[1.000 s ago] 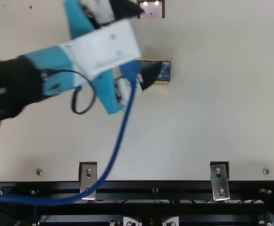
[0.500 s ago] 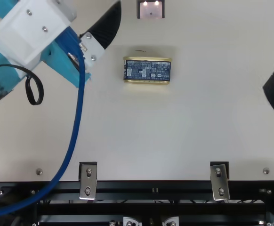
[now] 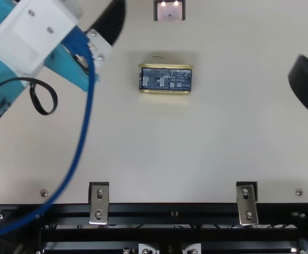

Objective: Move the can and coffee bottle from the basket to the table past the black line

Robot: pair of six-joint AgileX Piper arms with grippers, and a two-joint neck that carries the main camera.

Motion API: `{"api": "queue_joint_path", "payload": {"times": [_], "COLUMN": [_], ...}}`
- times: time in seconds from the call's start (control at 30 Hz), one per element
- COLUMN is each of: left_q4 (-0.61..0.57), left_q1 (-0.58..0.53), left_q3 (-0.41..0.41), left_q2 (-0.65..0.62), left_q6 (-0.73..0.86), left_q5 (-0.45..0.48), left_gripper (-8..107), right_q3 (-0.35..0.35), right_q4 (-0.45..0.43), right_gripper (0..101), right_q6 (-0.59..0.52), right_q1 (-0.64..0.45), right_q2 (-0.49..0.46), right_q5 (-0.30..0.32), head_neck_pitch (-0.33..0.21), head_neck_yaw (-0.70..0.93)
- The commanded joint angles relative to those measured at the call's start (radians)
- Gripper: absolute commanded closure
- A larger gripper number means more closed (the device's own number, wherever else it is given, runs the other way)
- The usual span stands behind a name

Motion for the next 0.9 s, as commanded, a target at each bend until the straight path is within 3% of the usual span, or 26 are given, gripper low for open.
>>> {"api": "queue_joint_path", "payload": {"times": [0.0, 0.4, 0.63, 0.87], "left_q4": [0.108, 0.327, 0.412, 0.436], "left_q1": [0.009, 0.103, 0.127, 0.115], "left_q3": [0.021, 0.167, 0.249, 0.345], "left_q2": [-0.008, -0.146, -0.255, -0.372], "left_q6": [-0.116, -0.44, -0.613, -0.76], "left_q5": [-0.057, -0.122, -0.108, -0.109], "left_gripper": [9, 9, 9, 9], "right_q3": [-0.013, -0.109, -0.138, -0.128], "right_q4": [-0.011, -0.068, -0.104, -0.173], "right_gripper": [0, 0, 0, 0], "right_q6": [-0.079, -0.523, -0.74, -0.884], "right_q1": [-0.008, 0.029, 0.079, 0.171], "right_q2": [0.072, 0.318, 0.403, 0.451], "right_q5": [0.009, 0.043, 0.039, -0.007], "head_neck_pitch": [-0.011, -0.011, -0.011, -0.011], "head_neck_yaw": [-0.001, -0.001, -0.001, -0.001]}}
